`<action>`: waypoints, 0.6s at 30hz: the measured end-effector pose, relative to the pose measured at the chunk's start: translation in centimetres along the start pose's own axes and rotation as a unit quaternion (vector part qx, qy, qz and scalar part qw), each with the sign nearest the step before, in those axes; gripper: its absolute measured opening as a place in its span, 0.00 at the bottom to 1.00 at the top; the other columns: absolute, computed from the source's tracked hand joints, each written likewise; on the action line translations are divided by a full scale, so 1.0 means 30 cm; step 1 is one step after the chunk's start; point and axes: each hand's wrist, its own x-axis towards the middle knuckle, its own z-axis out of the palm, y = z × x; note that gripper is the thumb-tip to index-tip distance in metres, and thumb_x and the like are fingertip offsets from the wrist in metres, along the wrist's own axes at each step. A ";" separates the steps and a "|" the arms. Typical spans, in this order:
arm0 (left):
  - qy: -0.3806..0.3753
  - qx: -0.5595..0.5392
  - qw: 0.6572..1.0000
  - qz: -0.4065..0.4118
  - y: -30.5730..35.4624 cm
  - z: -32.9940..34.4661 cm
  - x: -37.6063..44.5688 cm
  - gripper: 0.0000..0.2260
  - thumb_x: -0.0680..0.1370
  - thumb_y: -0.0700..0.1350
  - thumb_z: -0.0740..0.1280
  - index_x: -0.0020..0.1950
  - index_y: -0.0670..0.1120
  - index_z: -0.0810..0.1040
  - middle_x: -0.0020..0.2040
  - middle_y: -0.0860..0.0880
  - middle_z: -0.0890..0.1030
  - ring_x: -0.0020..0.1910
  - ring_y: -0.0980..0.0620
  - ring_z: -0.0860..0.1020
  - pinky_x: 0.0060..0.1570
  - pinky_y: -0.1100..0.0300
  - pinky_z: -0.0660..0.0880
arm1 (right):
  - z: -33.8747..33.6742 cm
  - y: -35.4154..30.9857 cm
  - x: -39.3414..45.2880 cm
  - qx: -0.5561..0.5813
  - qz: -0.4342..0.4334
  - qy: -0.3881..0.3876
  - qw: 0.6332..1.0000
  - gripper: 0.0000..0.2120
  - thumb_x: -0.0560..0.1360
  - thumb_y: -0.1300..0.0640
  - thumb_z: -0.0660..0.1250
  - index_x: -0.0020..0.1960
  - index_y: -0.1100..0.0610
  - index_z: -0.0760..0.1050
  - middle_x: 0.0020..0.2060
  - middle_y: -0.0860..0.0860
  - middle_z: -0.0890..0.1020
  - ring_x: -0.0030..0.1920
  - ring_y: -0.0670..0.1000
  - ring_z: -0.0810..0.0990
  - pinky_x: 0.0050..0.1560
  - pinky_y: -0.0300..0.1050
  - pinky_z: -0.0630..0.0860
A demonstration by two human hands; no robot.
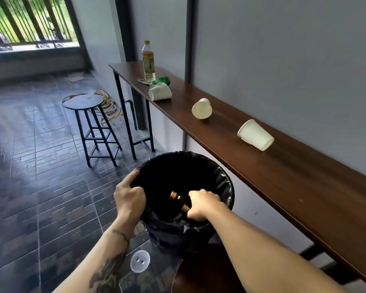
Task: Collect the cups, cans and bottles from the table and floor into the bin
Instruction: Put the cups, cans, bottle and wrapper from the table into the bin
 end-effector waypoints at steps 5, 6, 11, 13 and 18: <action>0.003 -0.006 1.000 -0.008 -0.005 -0.029 0.037 0.32 0.67 0.29 0.59 0.66 0.48 0.82 0.60 0.53 0.84 0.53 0.53 0.83 0.61 0.57 0.78 | -0.012 -0.023 0.030 -0.016 -0.003 0.033 0.999 0.20 0.72 0.52 0.67 0.63 0.53 0.71 0.59 0.55 0.79 0.59 0.60 0.78 0.53 0.52 0.74; 0.000 -0.007 1.000 -0.008 -0.006 -0.028 0.040 0.32 0.66 0.30 0.59 0.65 0.50 0.82 0.59 0.54 0.84 0.52 0.54 0.83 0.61 0.57 0.78 | -0.029 -0.021 0.029 -0.013 -0.008 0.054 0.998 0.20 0.72 0.51 0.67 0.63 0.52 0.71 0.59 0.55 0.79 0.59 0.60 0.78 0.53 0.52 0.74; 0.007 0.020 1.000 0.000 -0.013 -0.008 0.040 0.30 0.68 0.29 0.60 0.65 0.51 0.83 0.59 0.52 0.85 0.51 0.53 0.81 0.59 0.60 0.76 | -0.171 0.040 -0.024 0.063 -0.048 0.274 0.959 0.15 0.71 0.52 0.64 0.56 0.53 0.75 0.52 0.53 0.81 0.53 0.59 0.80 0.48 0.50 0.74; 0.010 0.012 1.000 -0.008 -0.018 -0.006 0.053 0.29 0.69 0.29 0.61 0.66 0.50 0.82 0.58 0.51 0.84 0.45 0.54 0.80 0.49 0.69 0.75 | -0.244 0.104 -0.042 0.085 -0.043 0.380 0.920 0.13 0.69 0.53 0.65 0.54 0.52 0.75 0.50 0.51 0.80 0.50 0.57 0.78 0.47 0.49 0.75; 0.012 -0.008 1.000 -0.012 -0.004 -0.007 0.068 0.31 0.68 0.30 0.60 0.66 0.51 0.82 0.58 0.49 0.85 0.44 0.50 0.81 0.47 0.63 0.78 | -0.407 0.340 -0.048 0.027 0.095 0.471 0.877 0.22 0.67 0.50 0.65 0.61 0.51 0.71 0.57 0.55 0.75 0.57 0.60 0.74 0.56 0.54 0.74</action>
